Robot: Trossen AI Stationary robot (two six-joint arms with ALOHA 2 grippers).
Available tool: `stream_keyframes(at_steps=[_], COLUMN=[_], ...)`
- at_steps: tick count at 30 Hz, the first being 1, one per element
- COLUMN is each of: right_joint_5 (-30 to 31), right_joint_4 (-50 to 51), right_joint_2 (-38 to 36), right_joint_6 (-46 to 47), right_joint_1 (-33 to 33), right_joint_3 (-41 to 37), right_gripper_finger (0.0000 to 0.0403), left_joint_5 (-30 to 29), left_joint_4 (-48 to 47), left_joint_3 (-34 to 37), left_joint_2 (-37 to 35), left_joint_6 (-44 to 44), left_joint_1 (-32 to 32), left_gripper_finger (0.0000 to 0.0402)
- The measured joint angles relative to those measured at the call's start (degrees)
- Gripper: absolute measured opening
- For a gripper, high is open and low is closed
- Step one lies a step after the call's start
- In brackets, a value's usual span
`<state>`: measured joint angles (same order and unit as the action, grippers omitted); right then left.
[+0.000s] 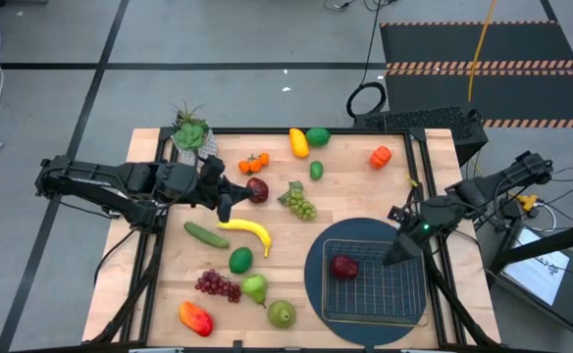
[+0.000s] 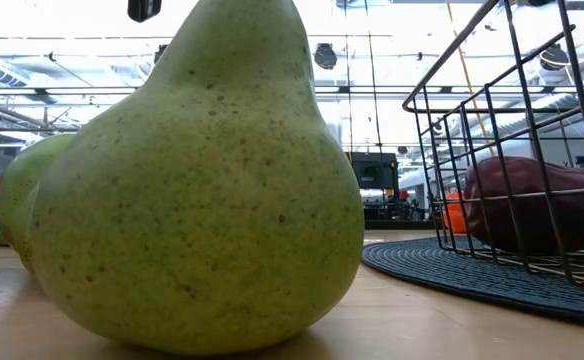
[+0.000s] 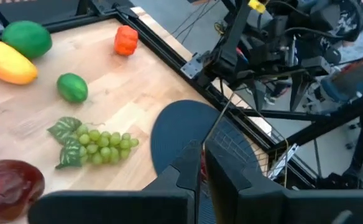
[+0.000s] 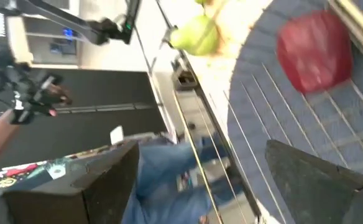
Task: Build produce basket
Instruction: Put the right apple into the gold wire basket
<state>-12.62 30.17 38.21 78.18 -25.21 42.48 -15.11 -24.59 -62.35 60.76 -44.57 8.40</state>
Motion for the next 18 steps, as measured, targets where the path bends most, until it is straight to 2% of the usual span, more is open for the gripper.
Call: stream_keyframes(at_steps=[4,18], right_joint_5=[2.33,2.34], right_joint_4=[-0.39,-3.69], right_joint_2=[-0.71,-1.32], right_joint_6=[-3.16,-10.60], right_joint_1=[0.04,3.27], right_joint_3=[0.00,0.00], right_gripper_finger=[0.0341,0.0341], left_joint_5=[-0.26,2.05], left_joint_4=[0.73,2.77], left_joint_3=[-0.09,-0.07], left_joint_2=[1.91,10.67], left_joint_6=[-1.60,-3.94], left_joint_1=[0.00,2.69], left_gripper_finger=[0.0024,0.0024])
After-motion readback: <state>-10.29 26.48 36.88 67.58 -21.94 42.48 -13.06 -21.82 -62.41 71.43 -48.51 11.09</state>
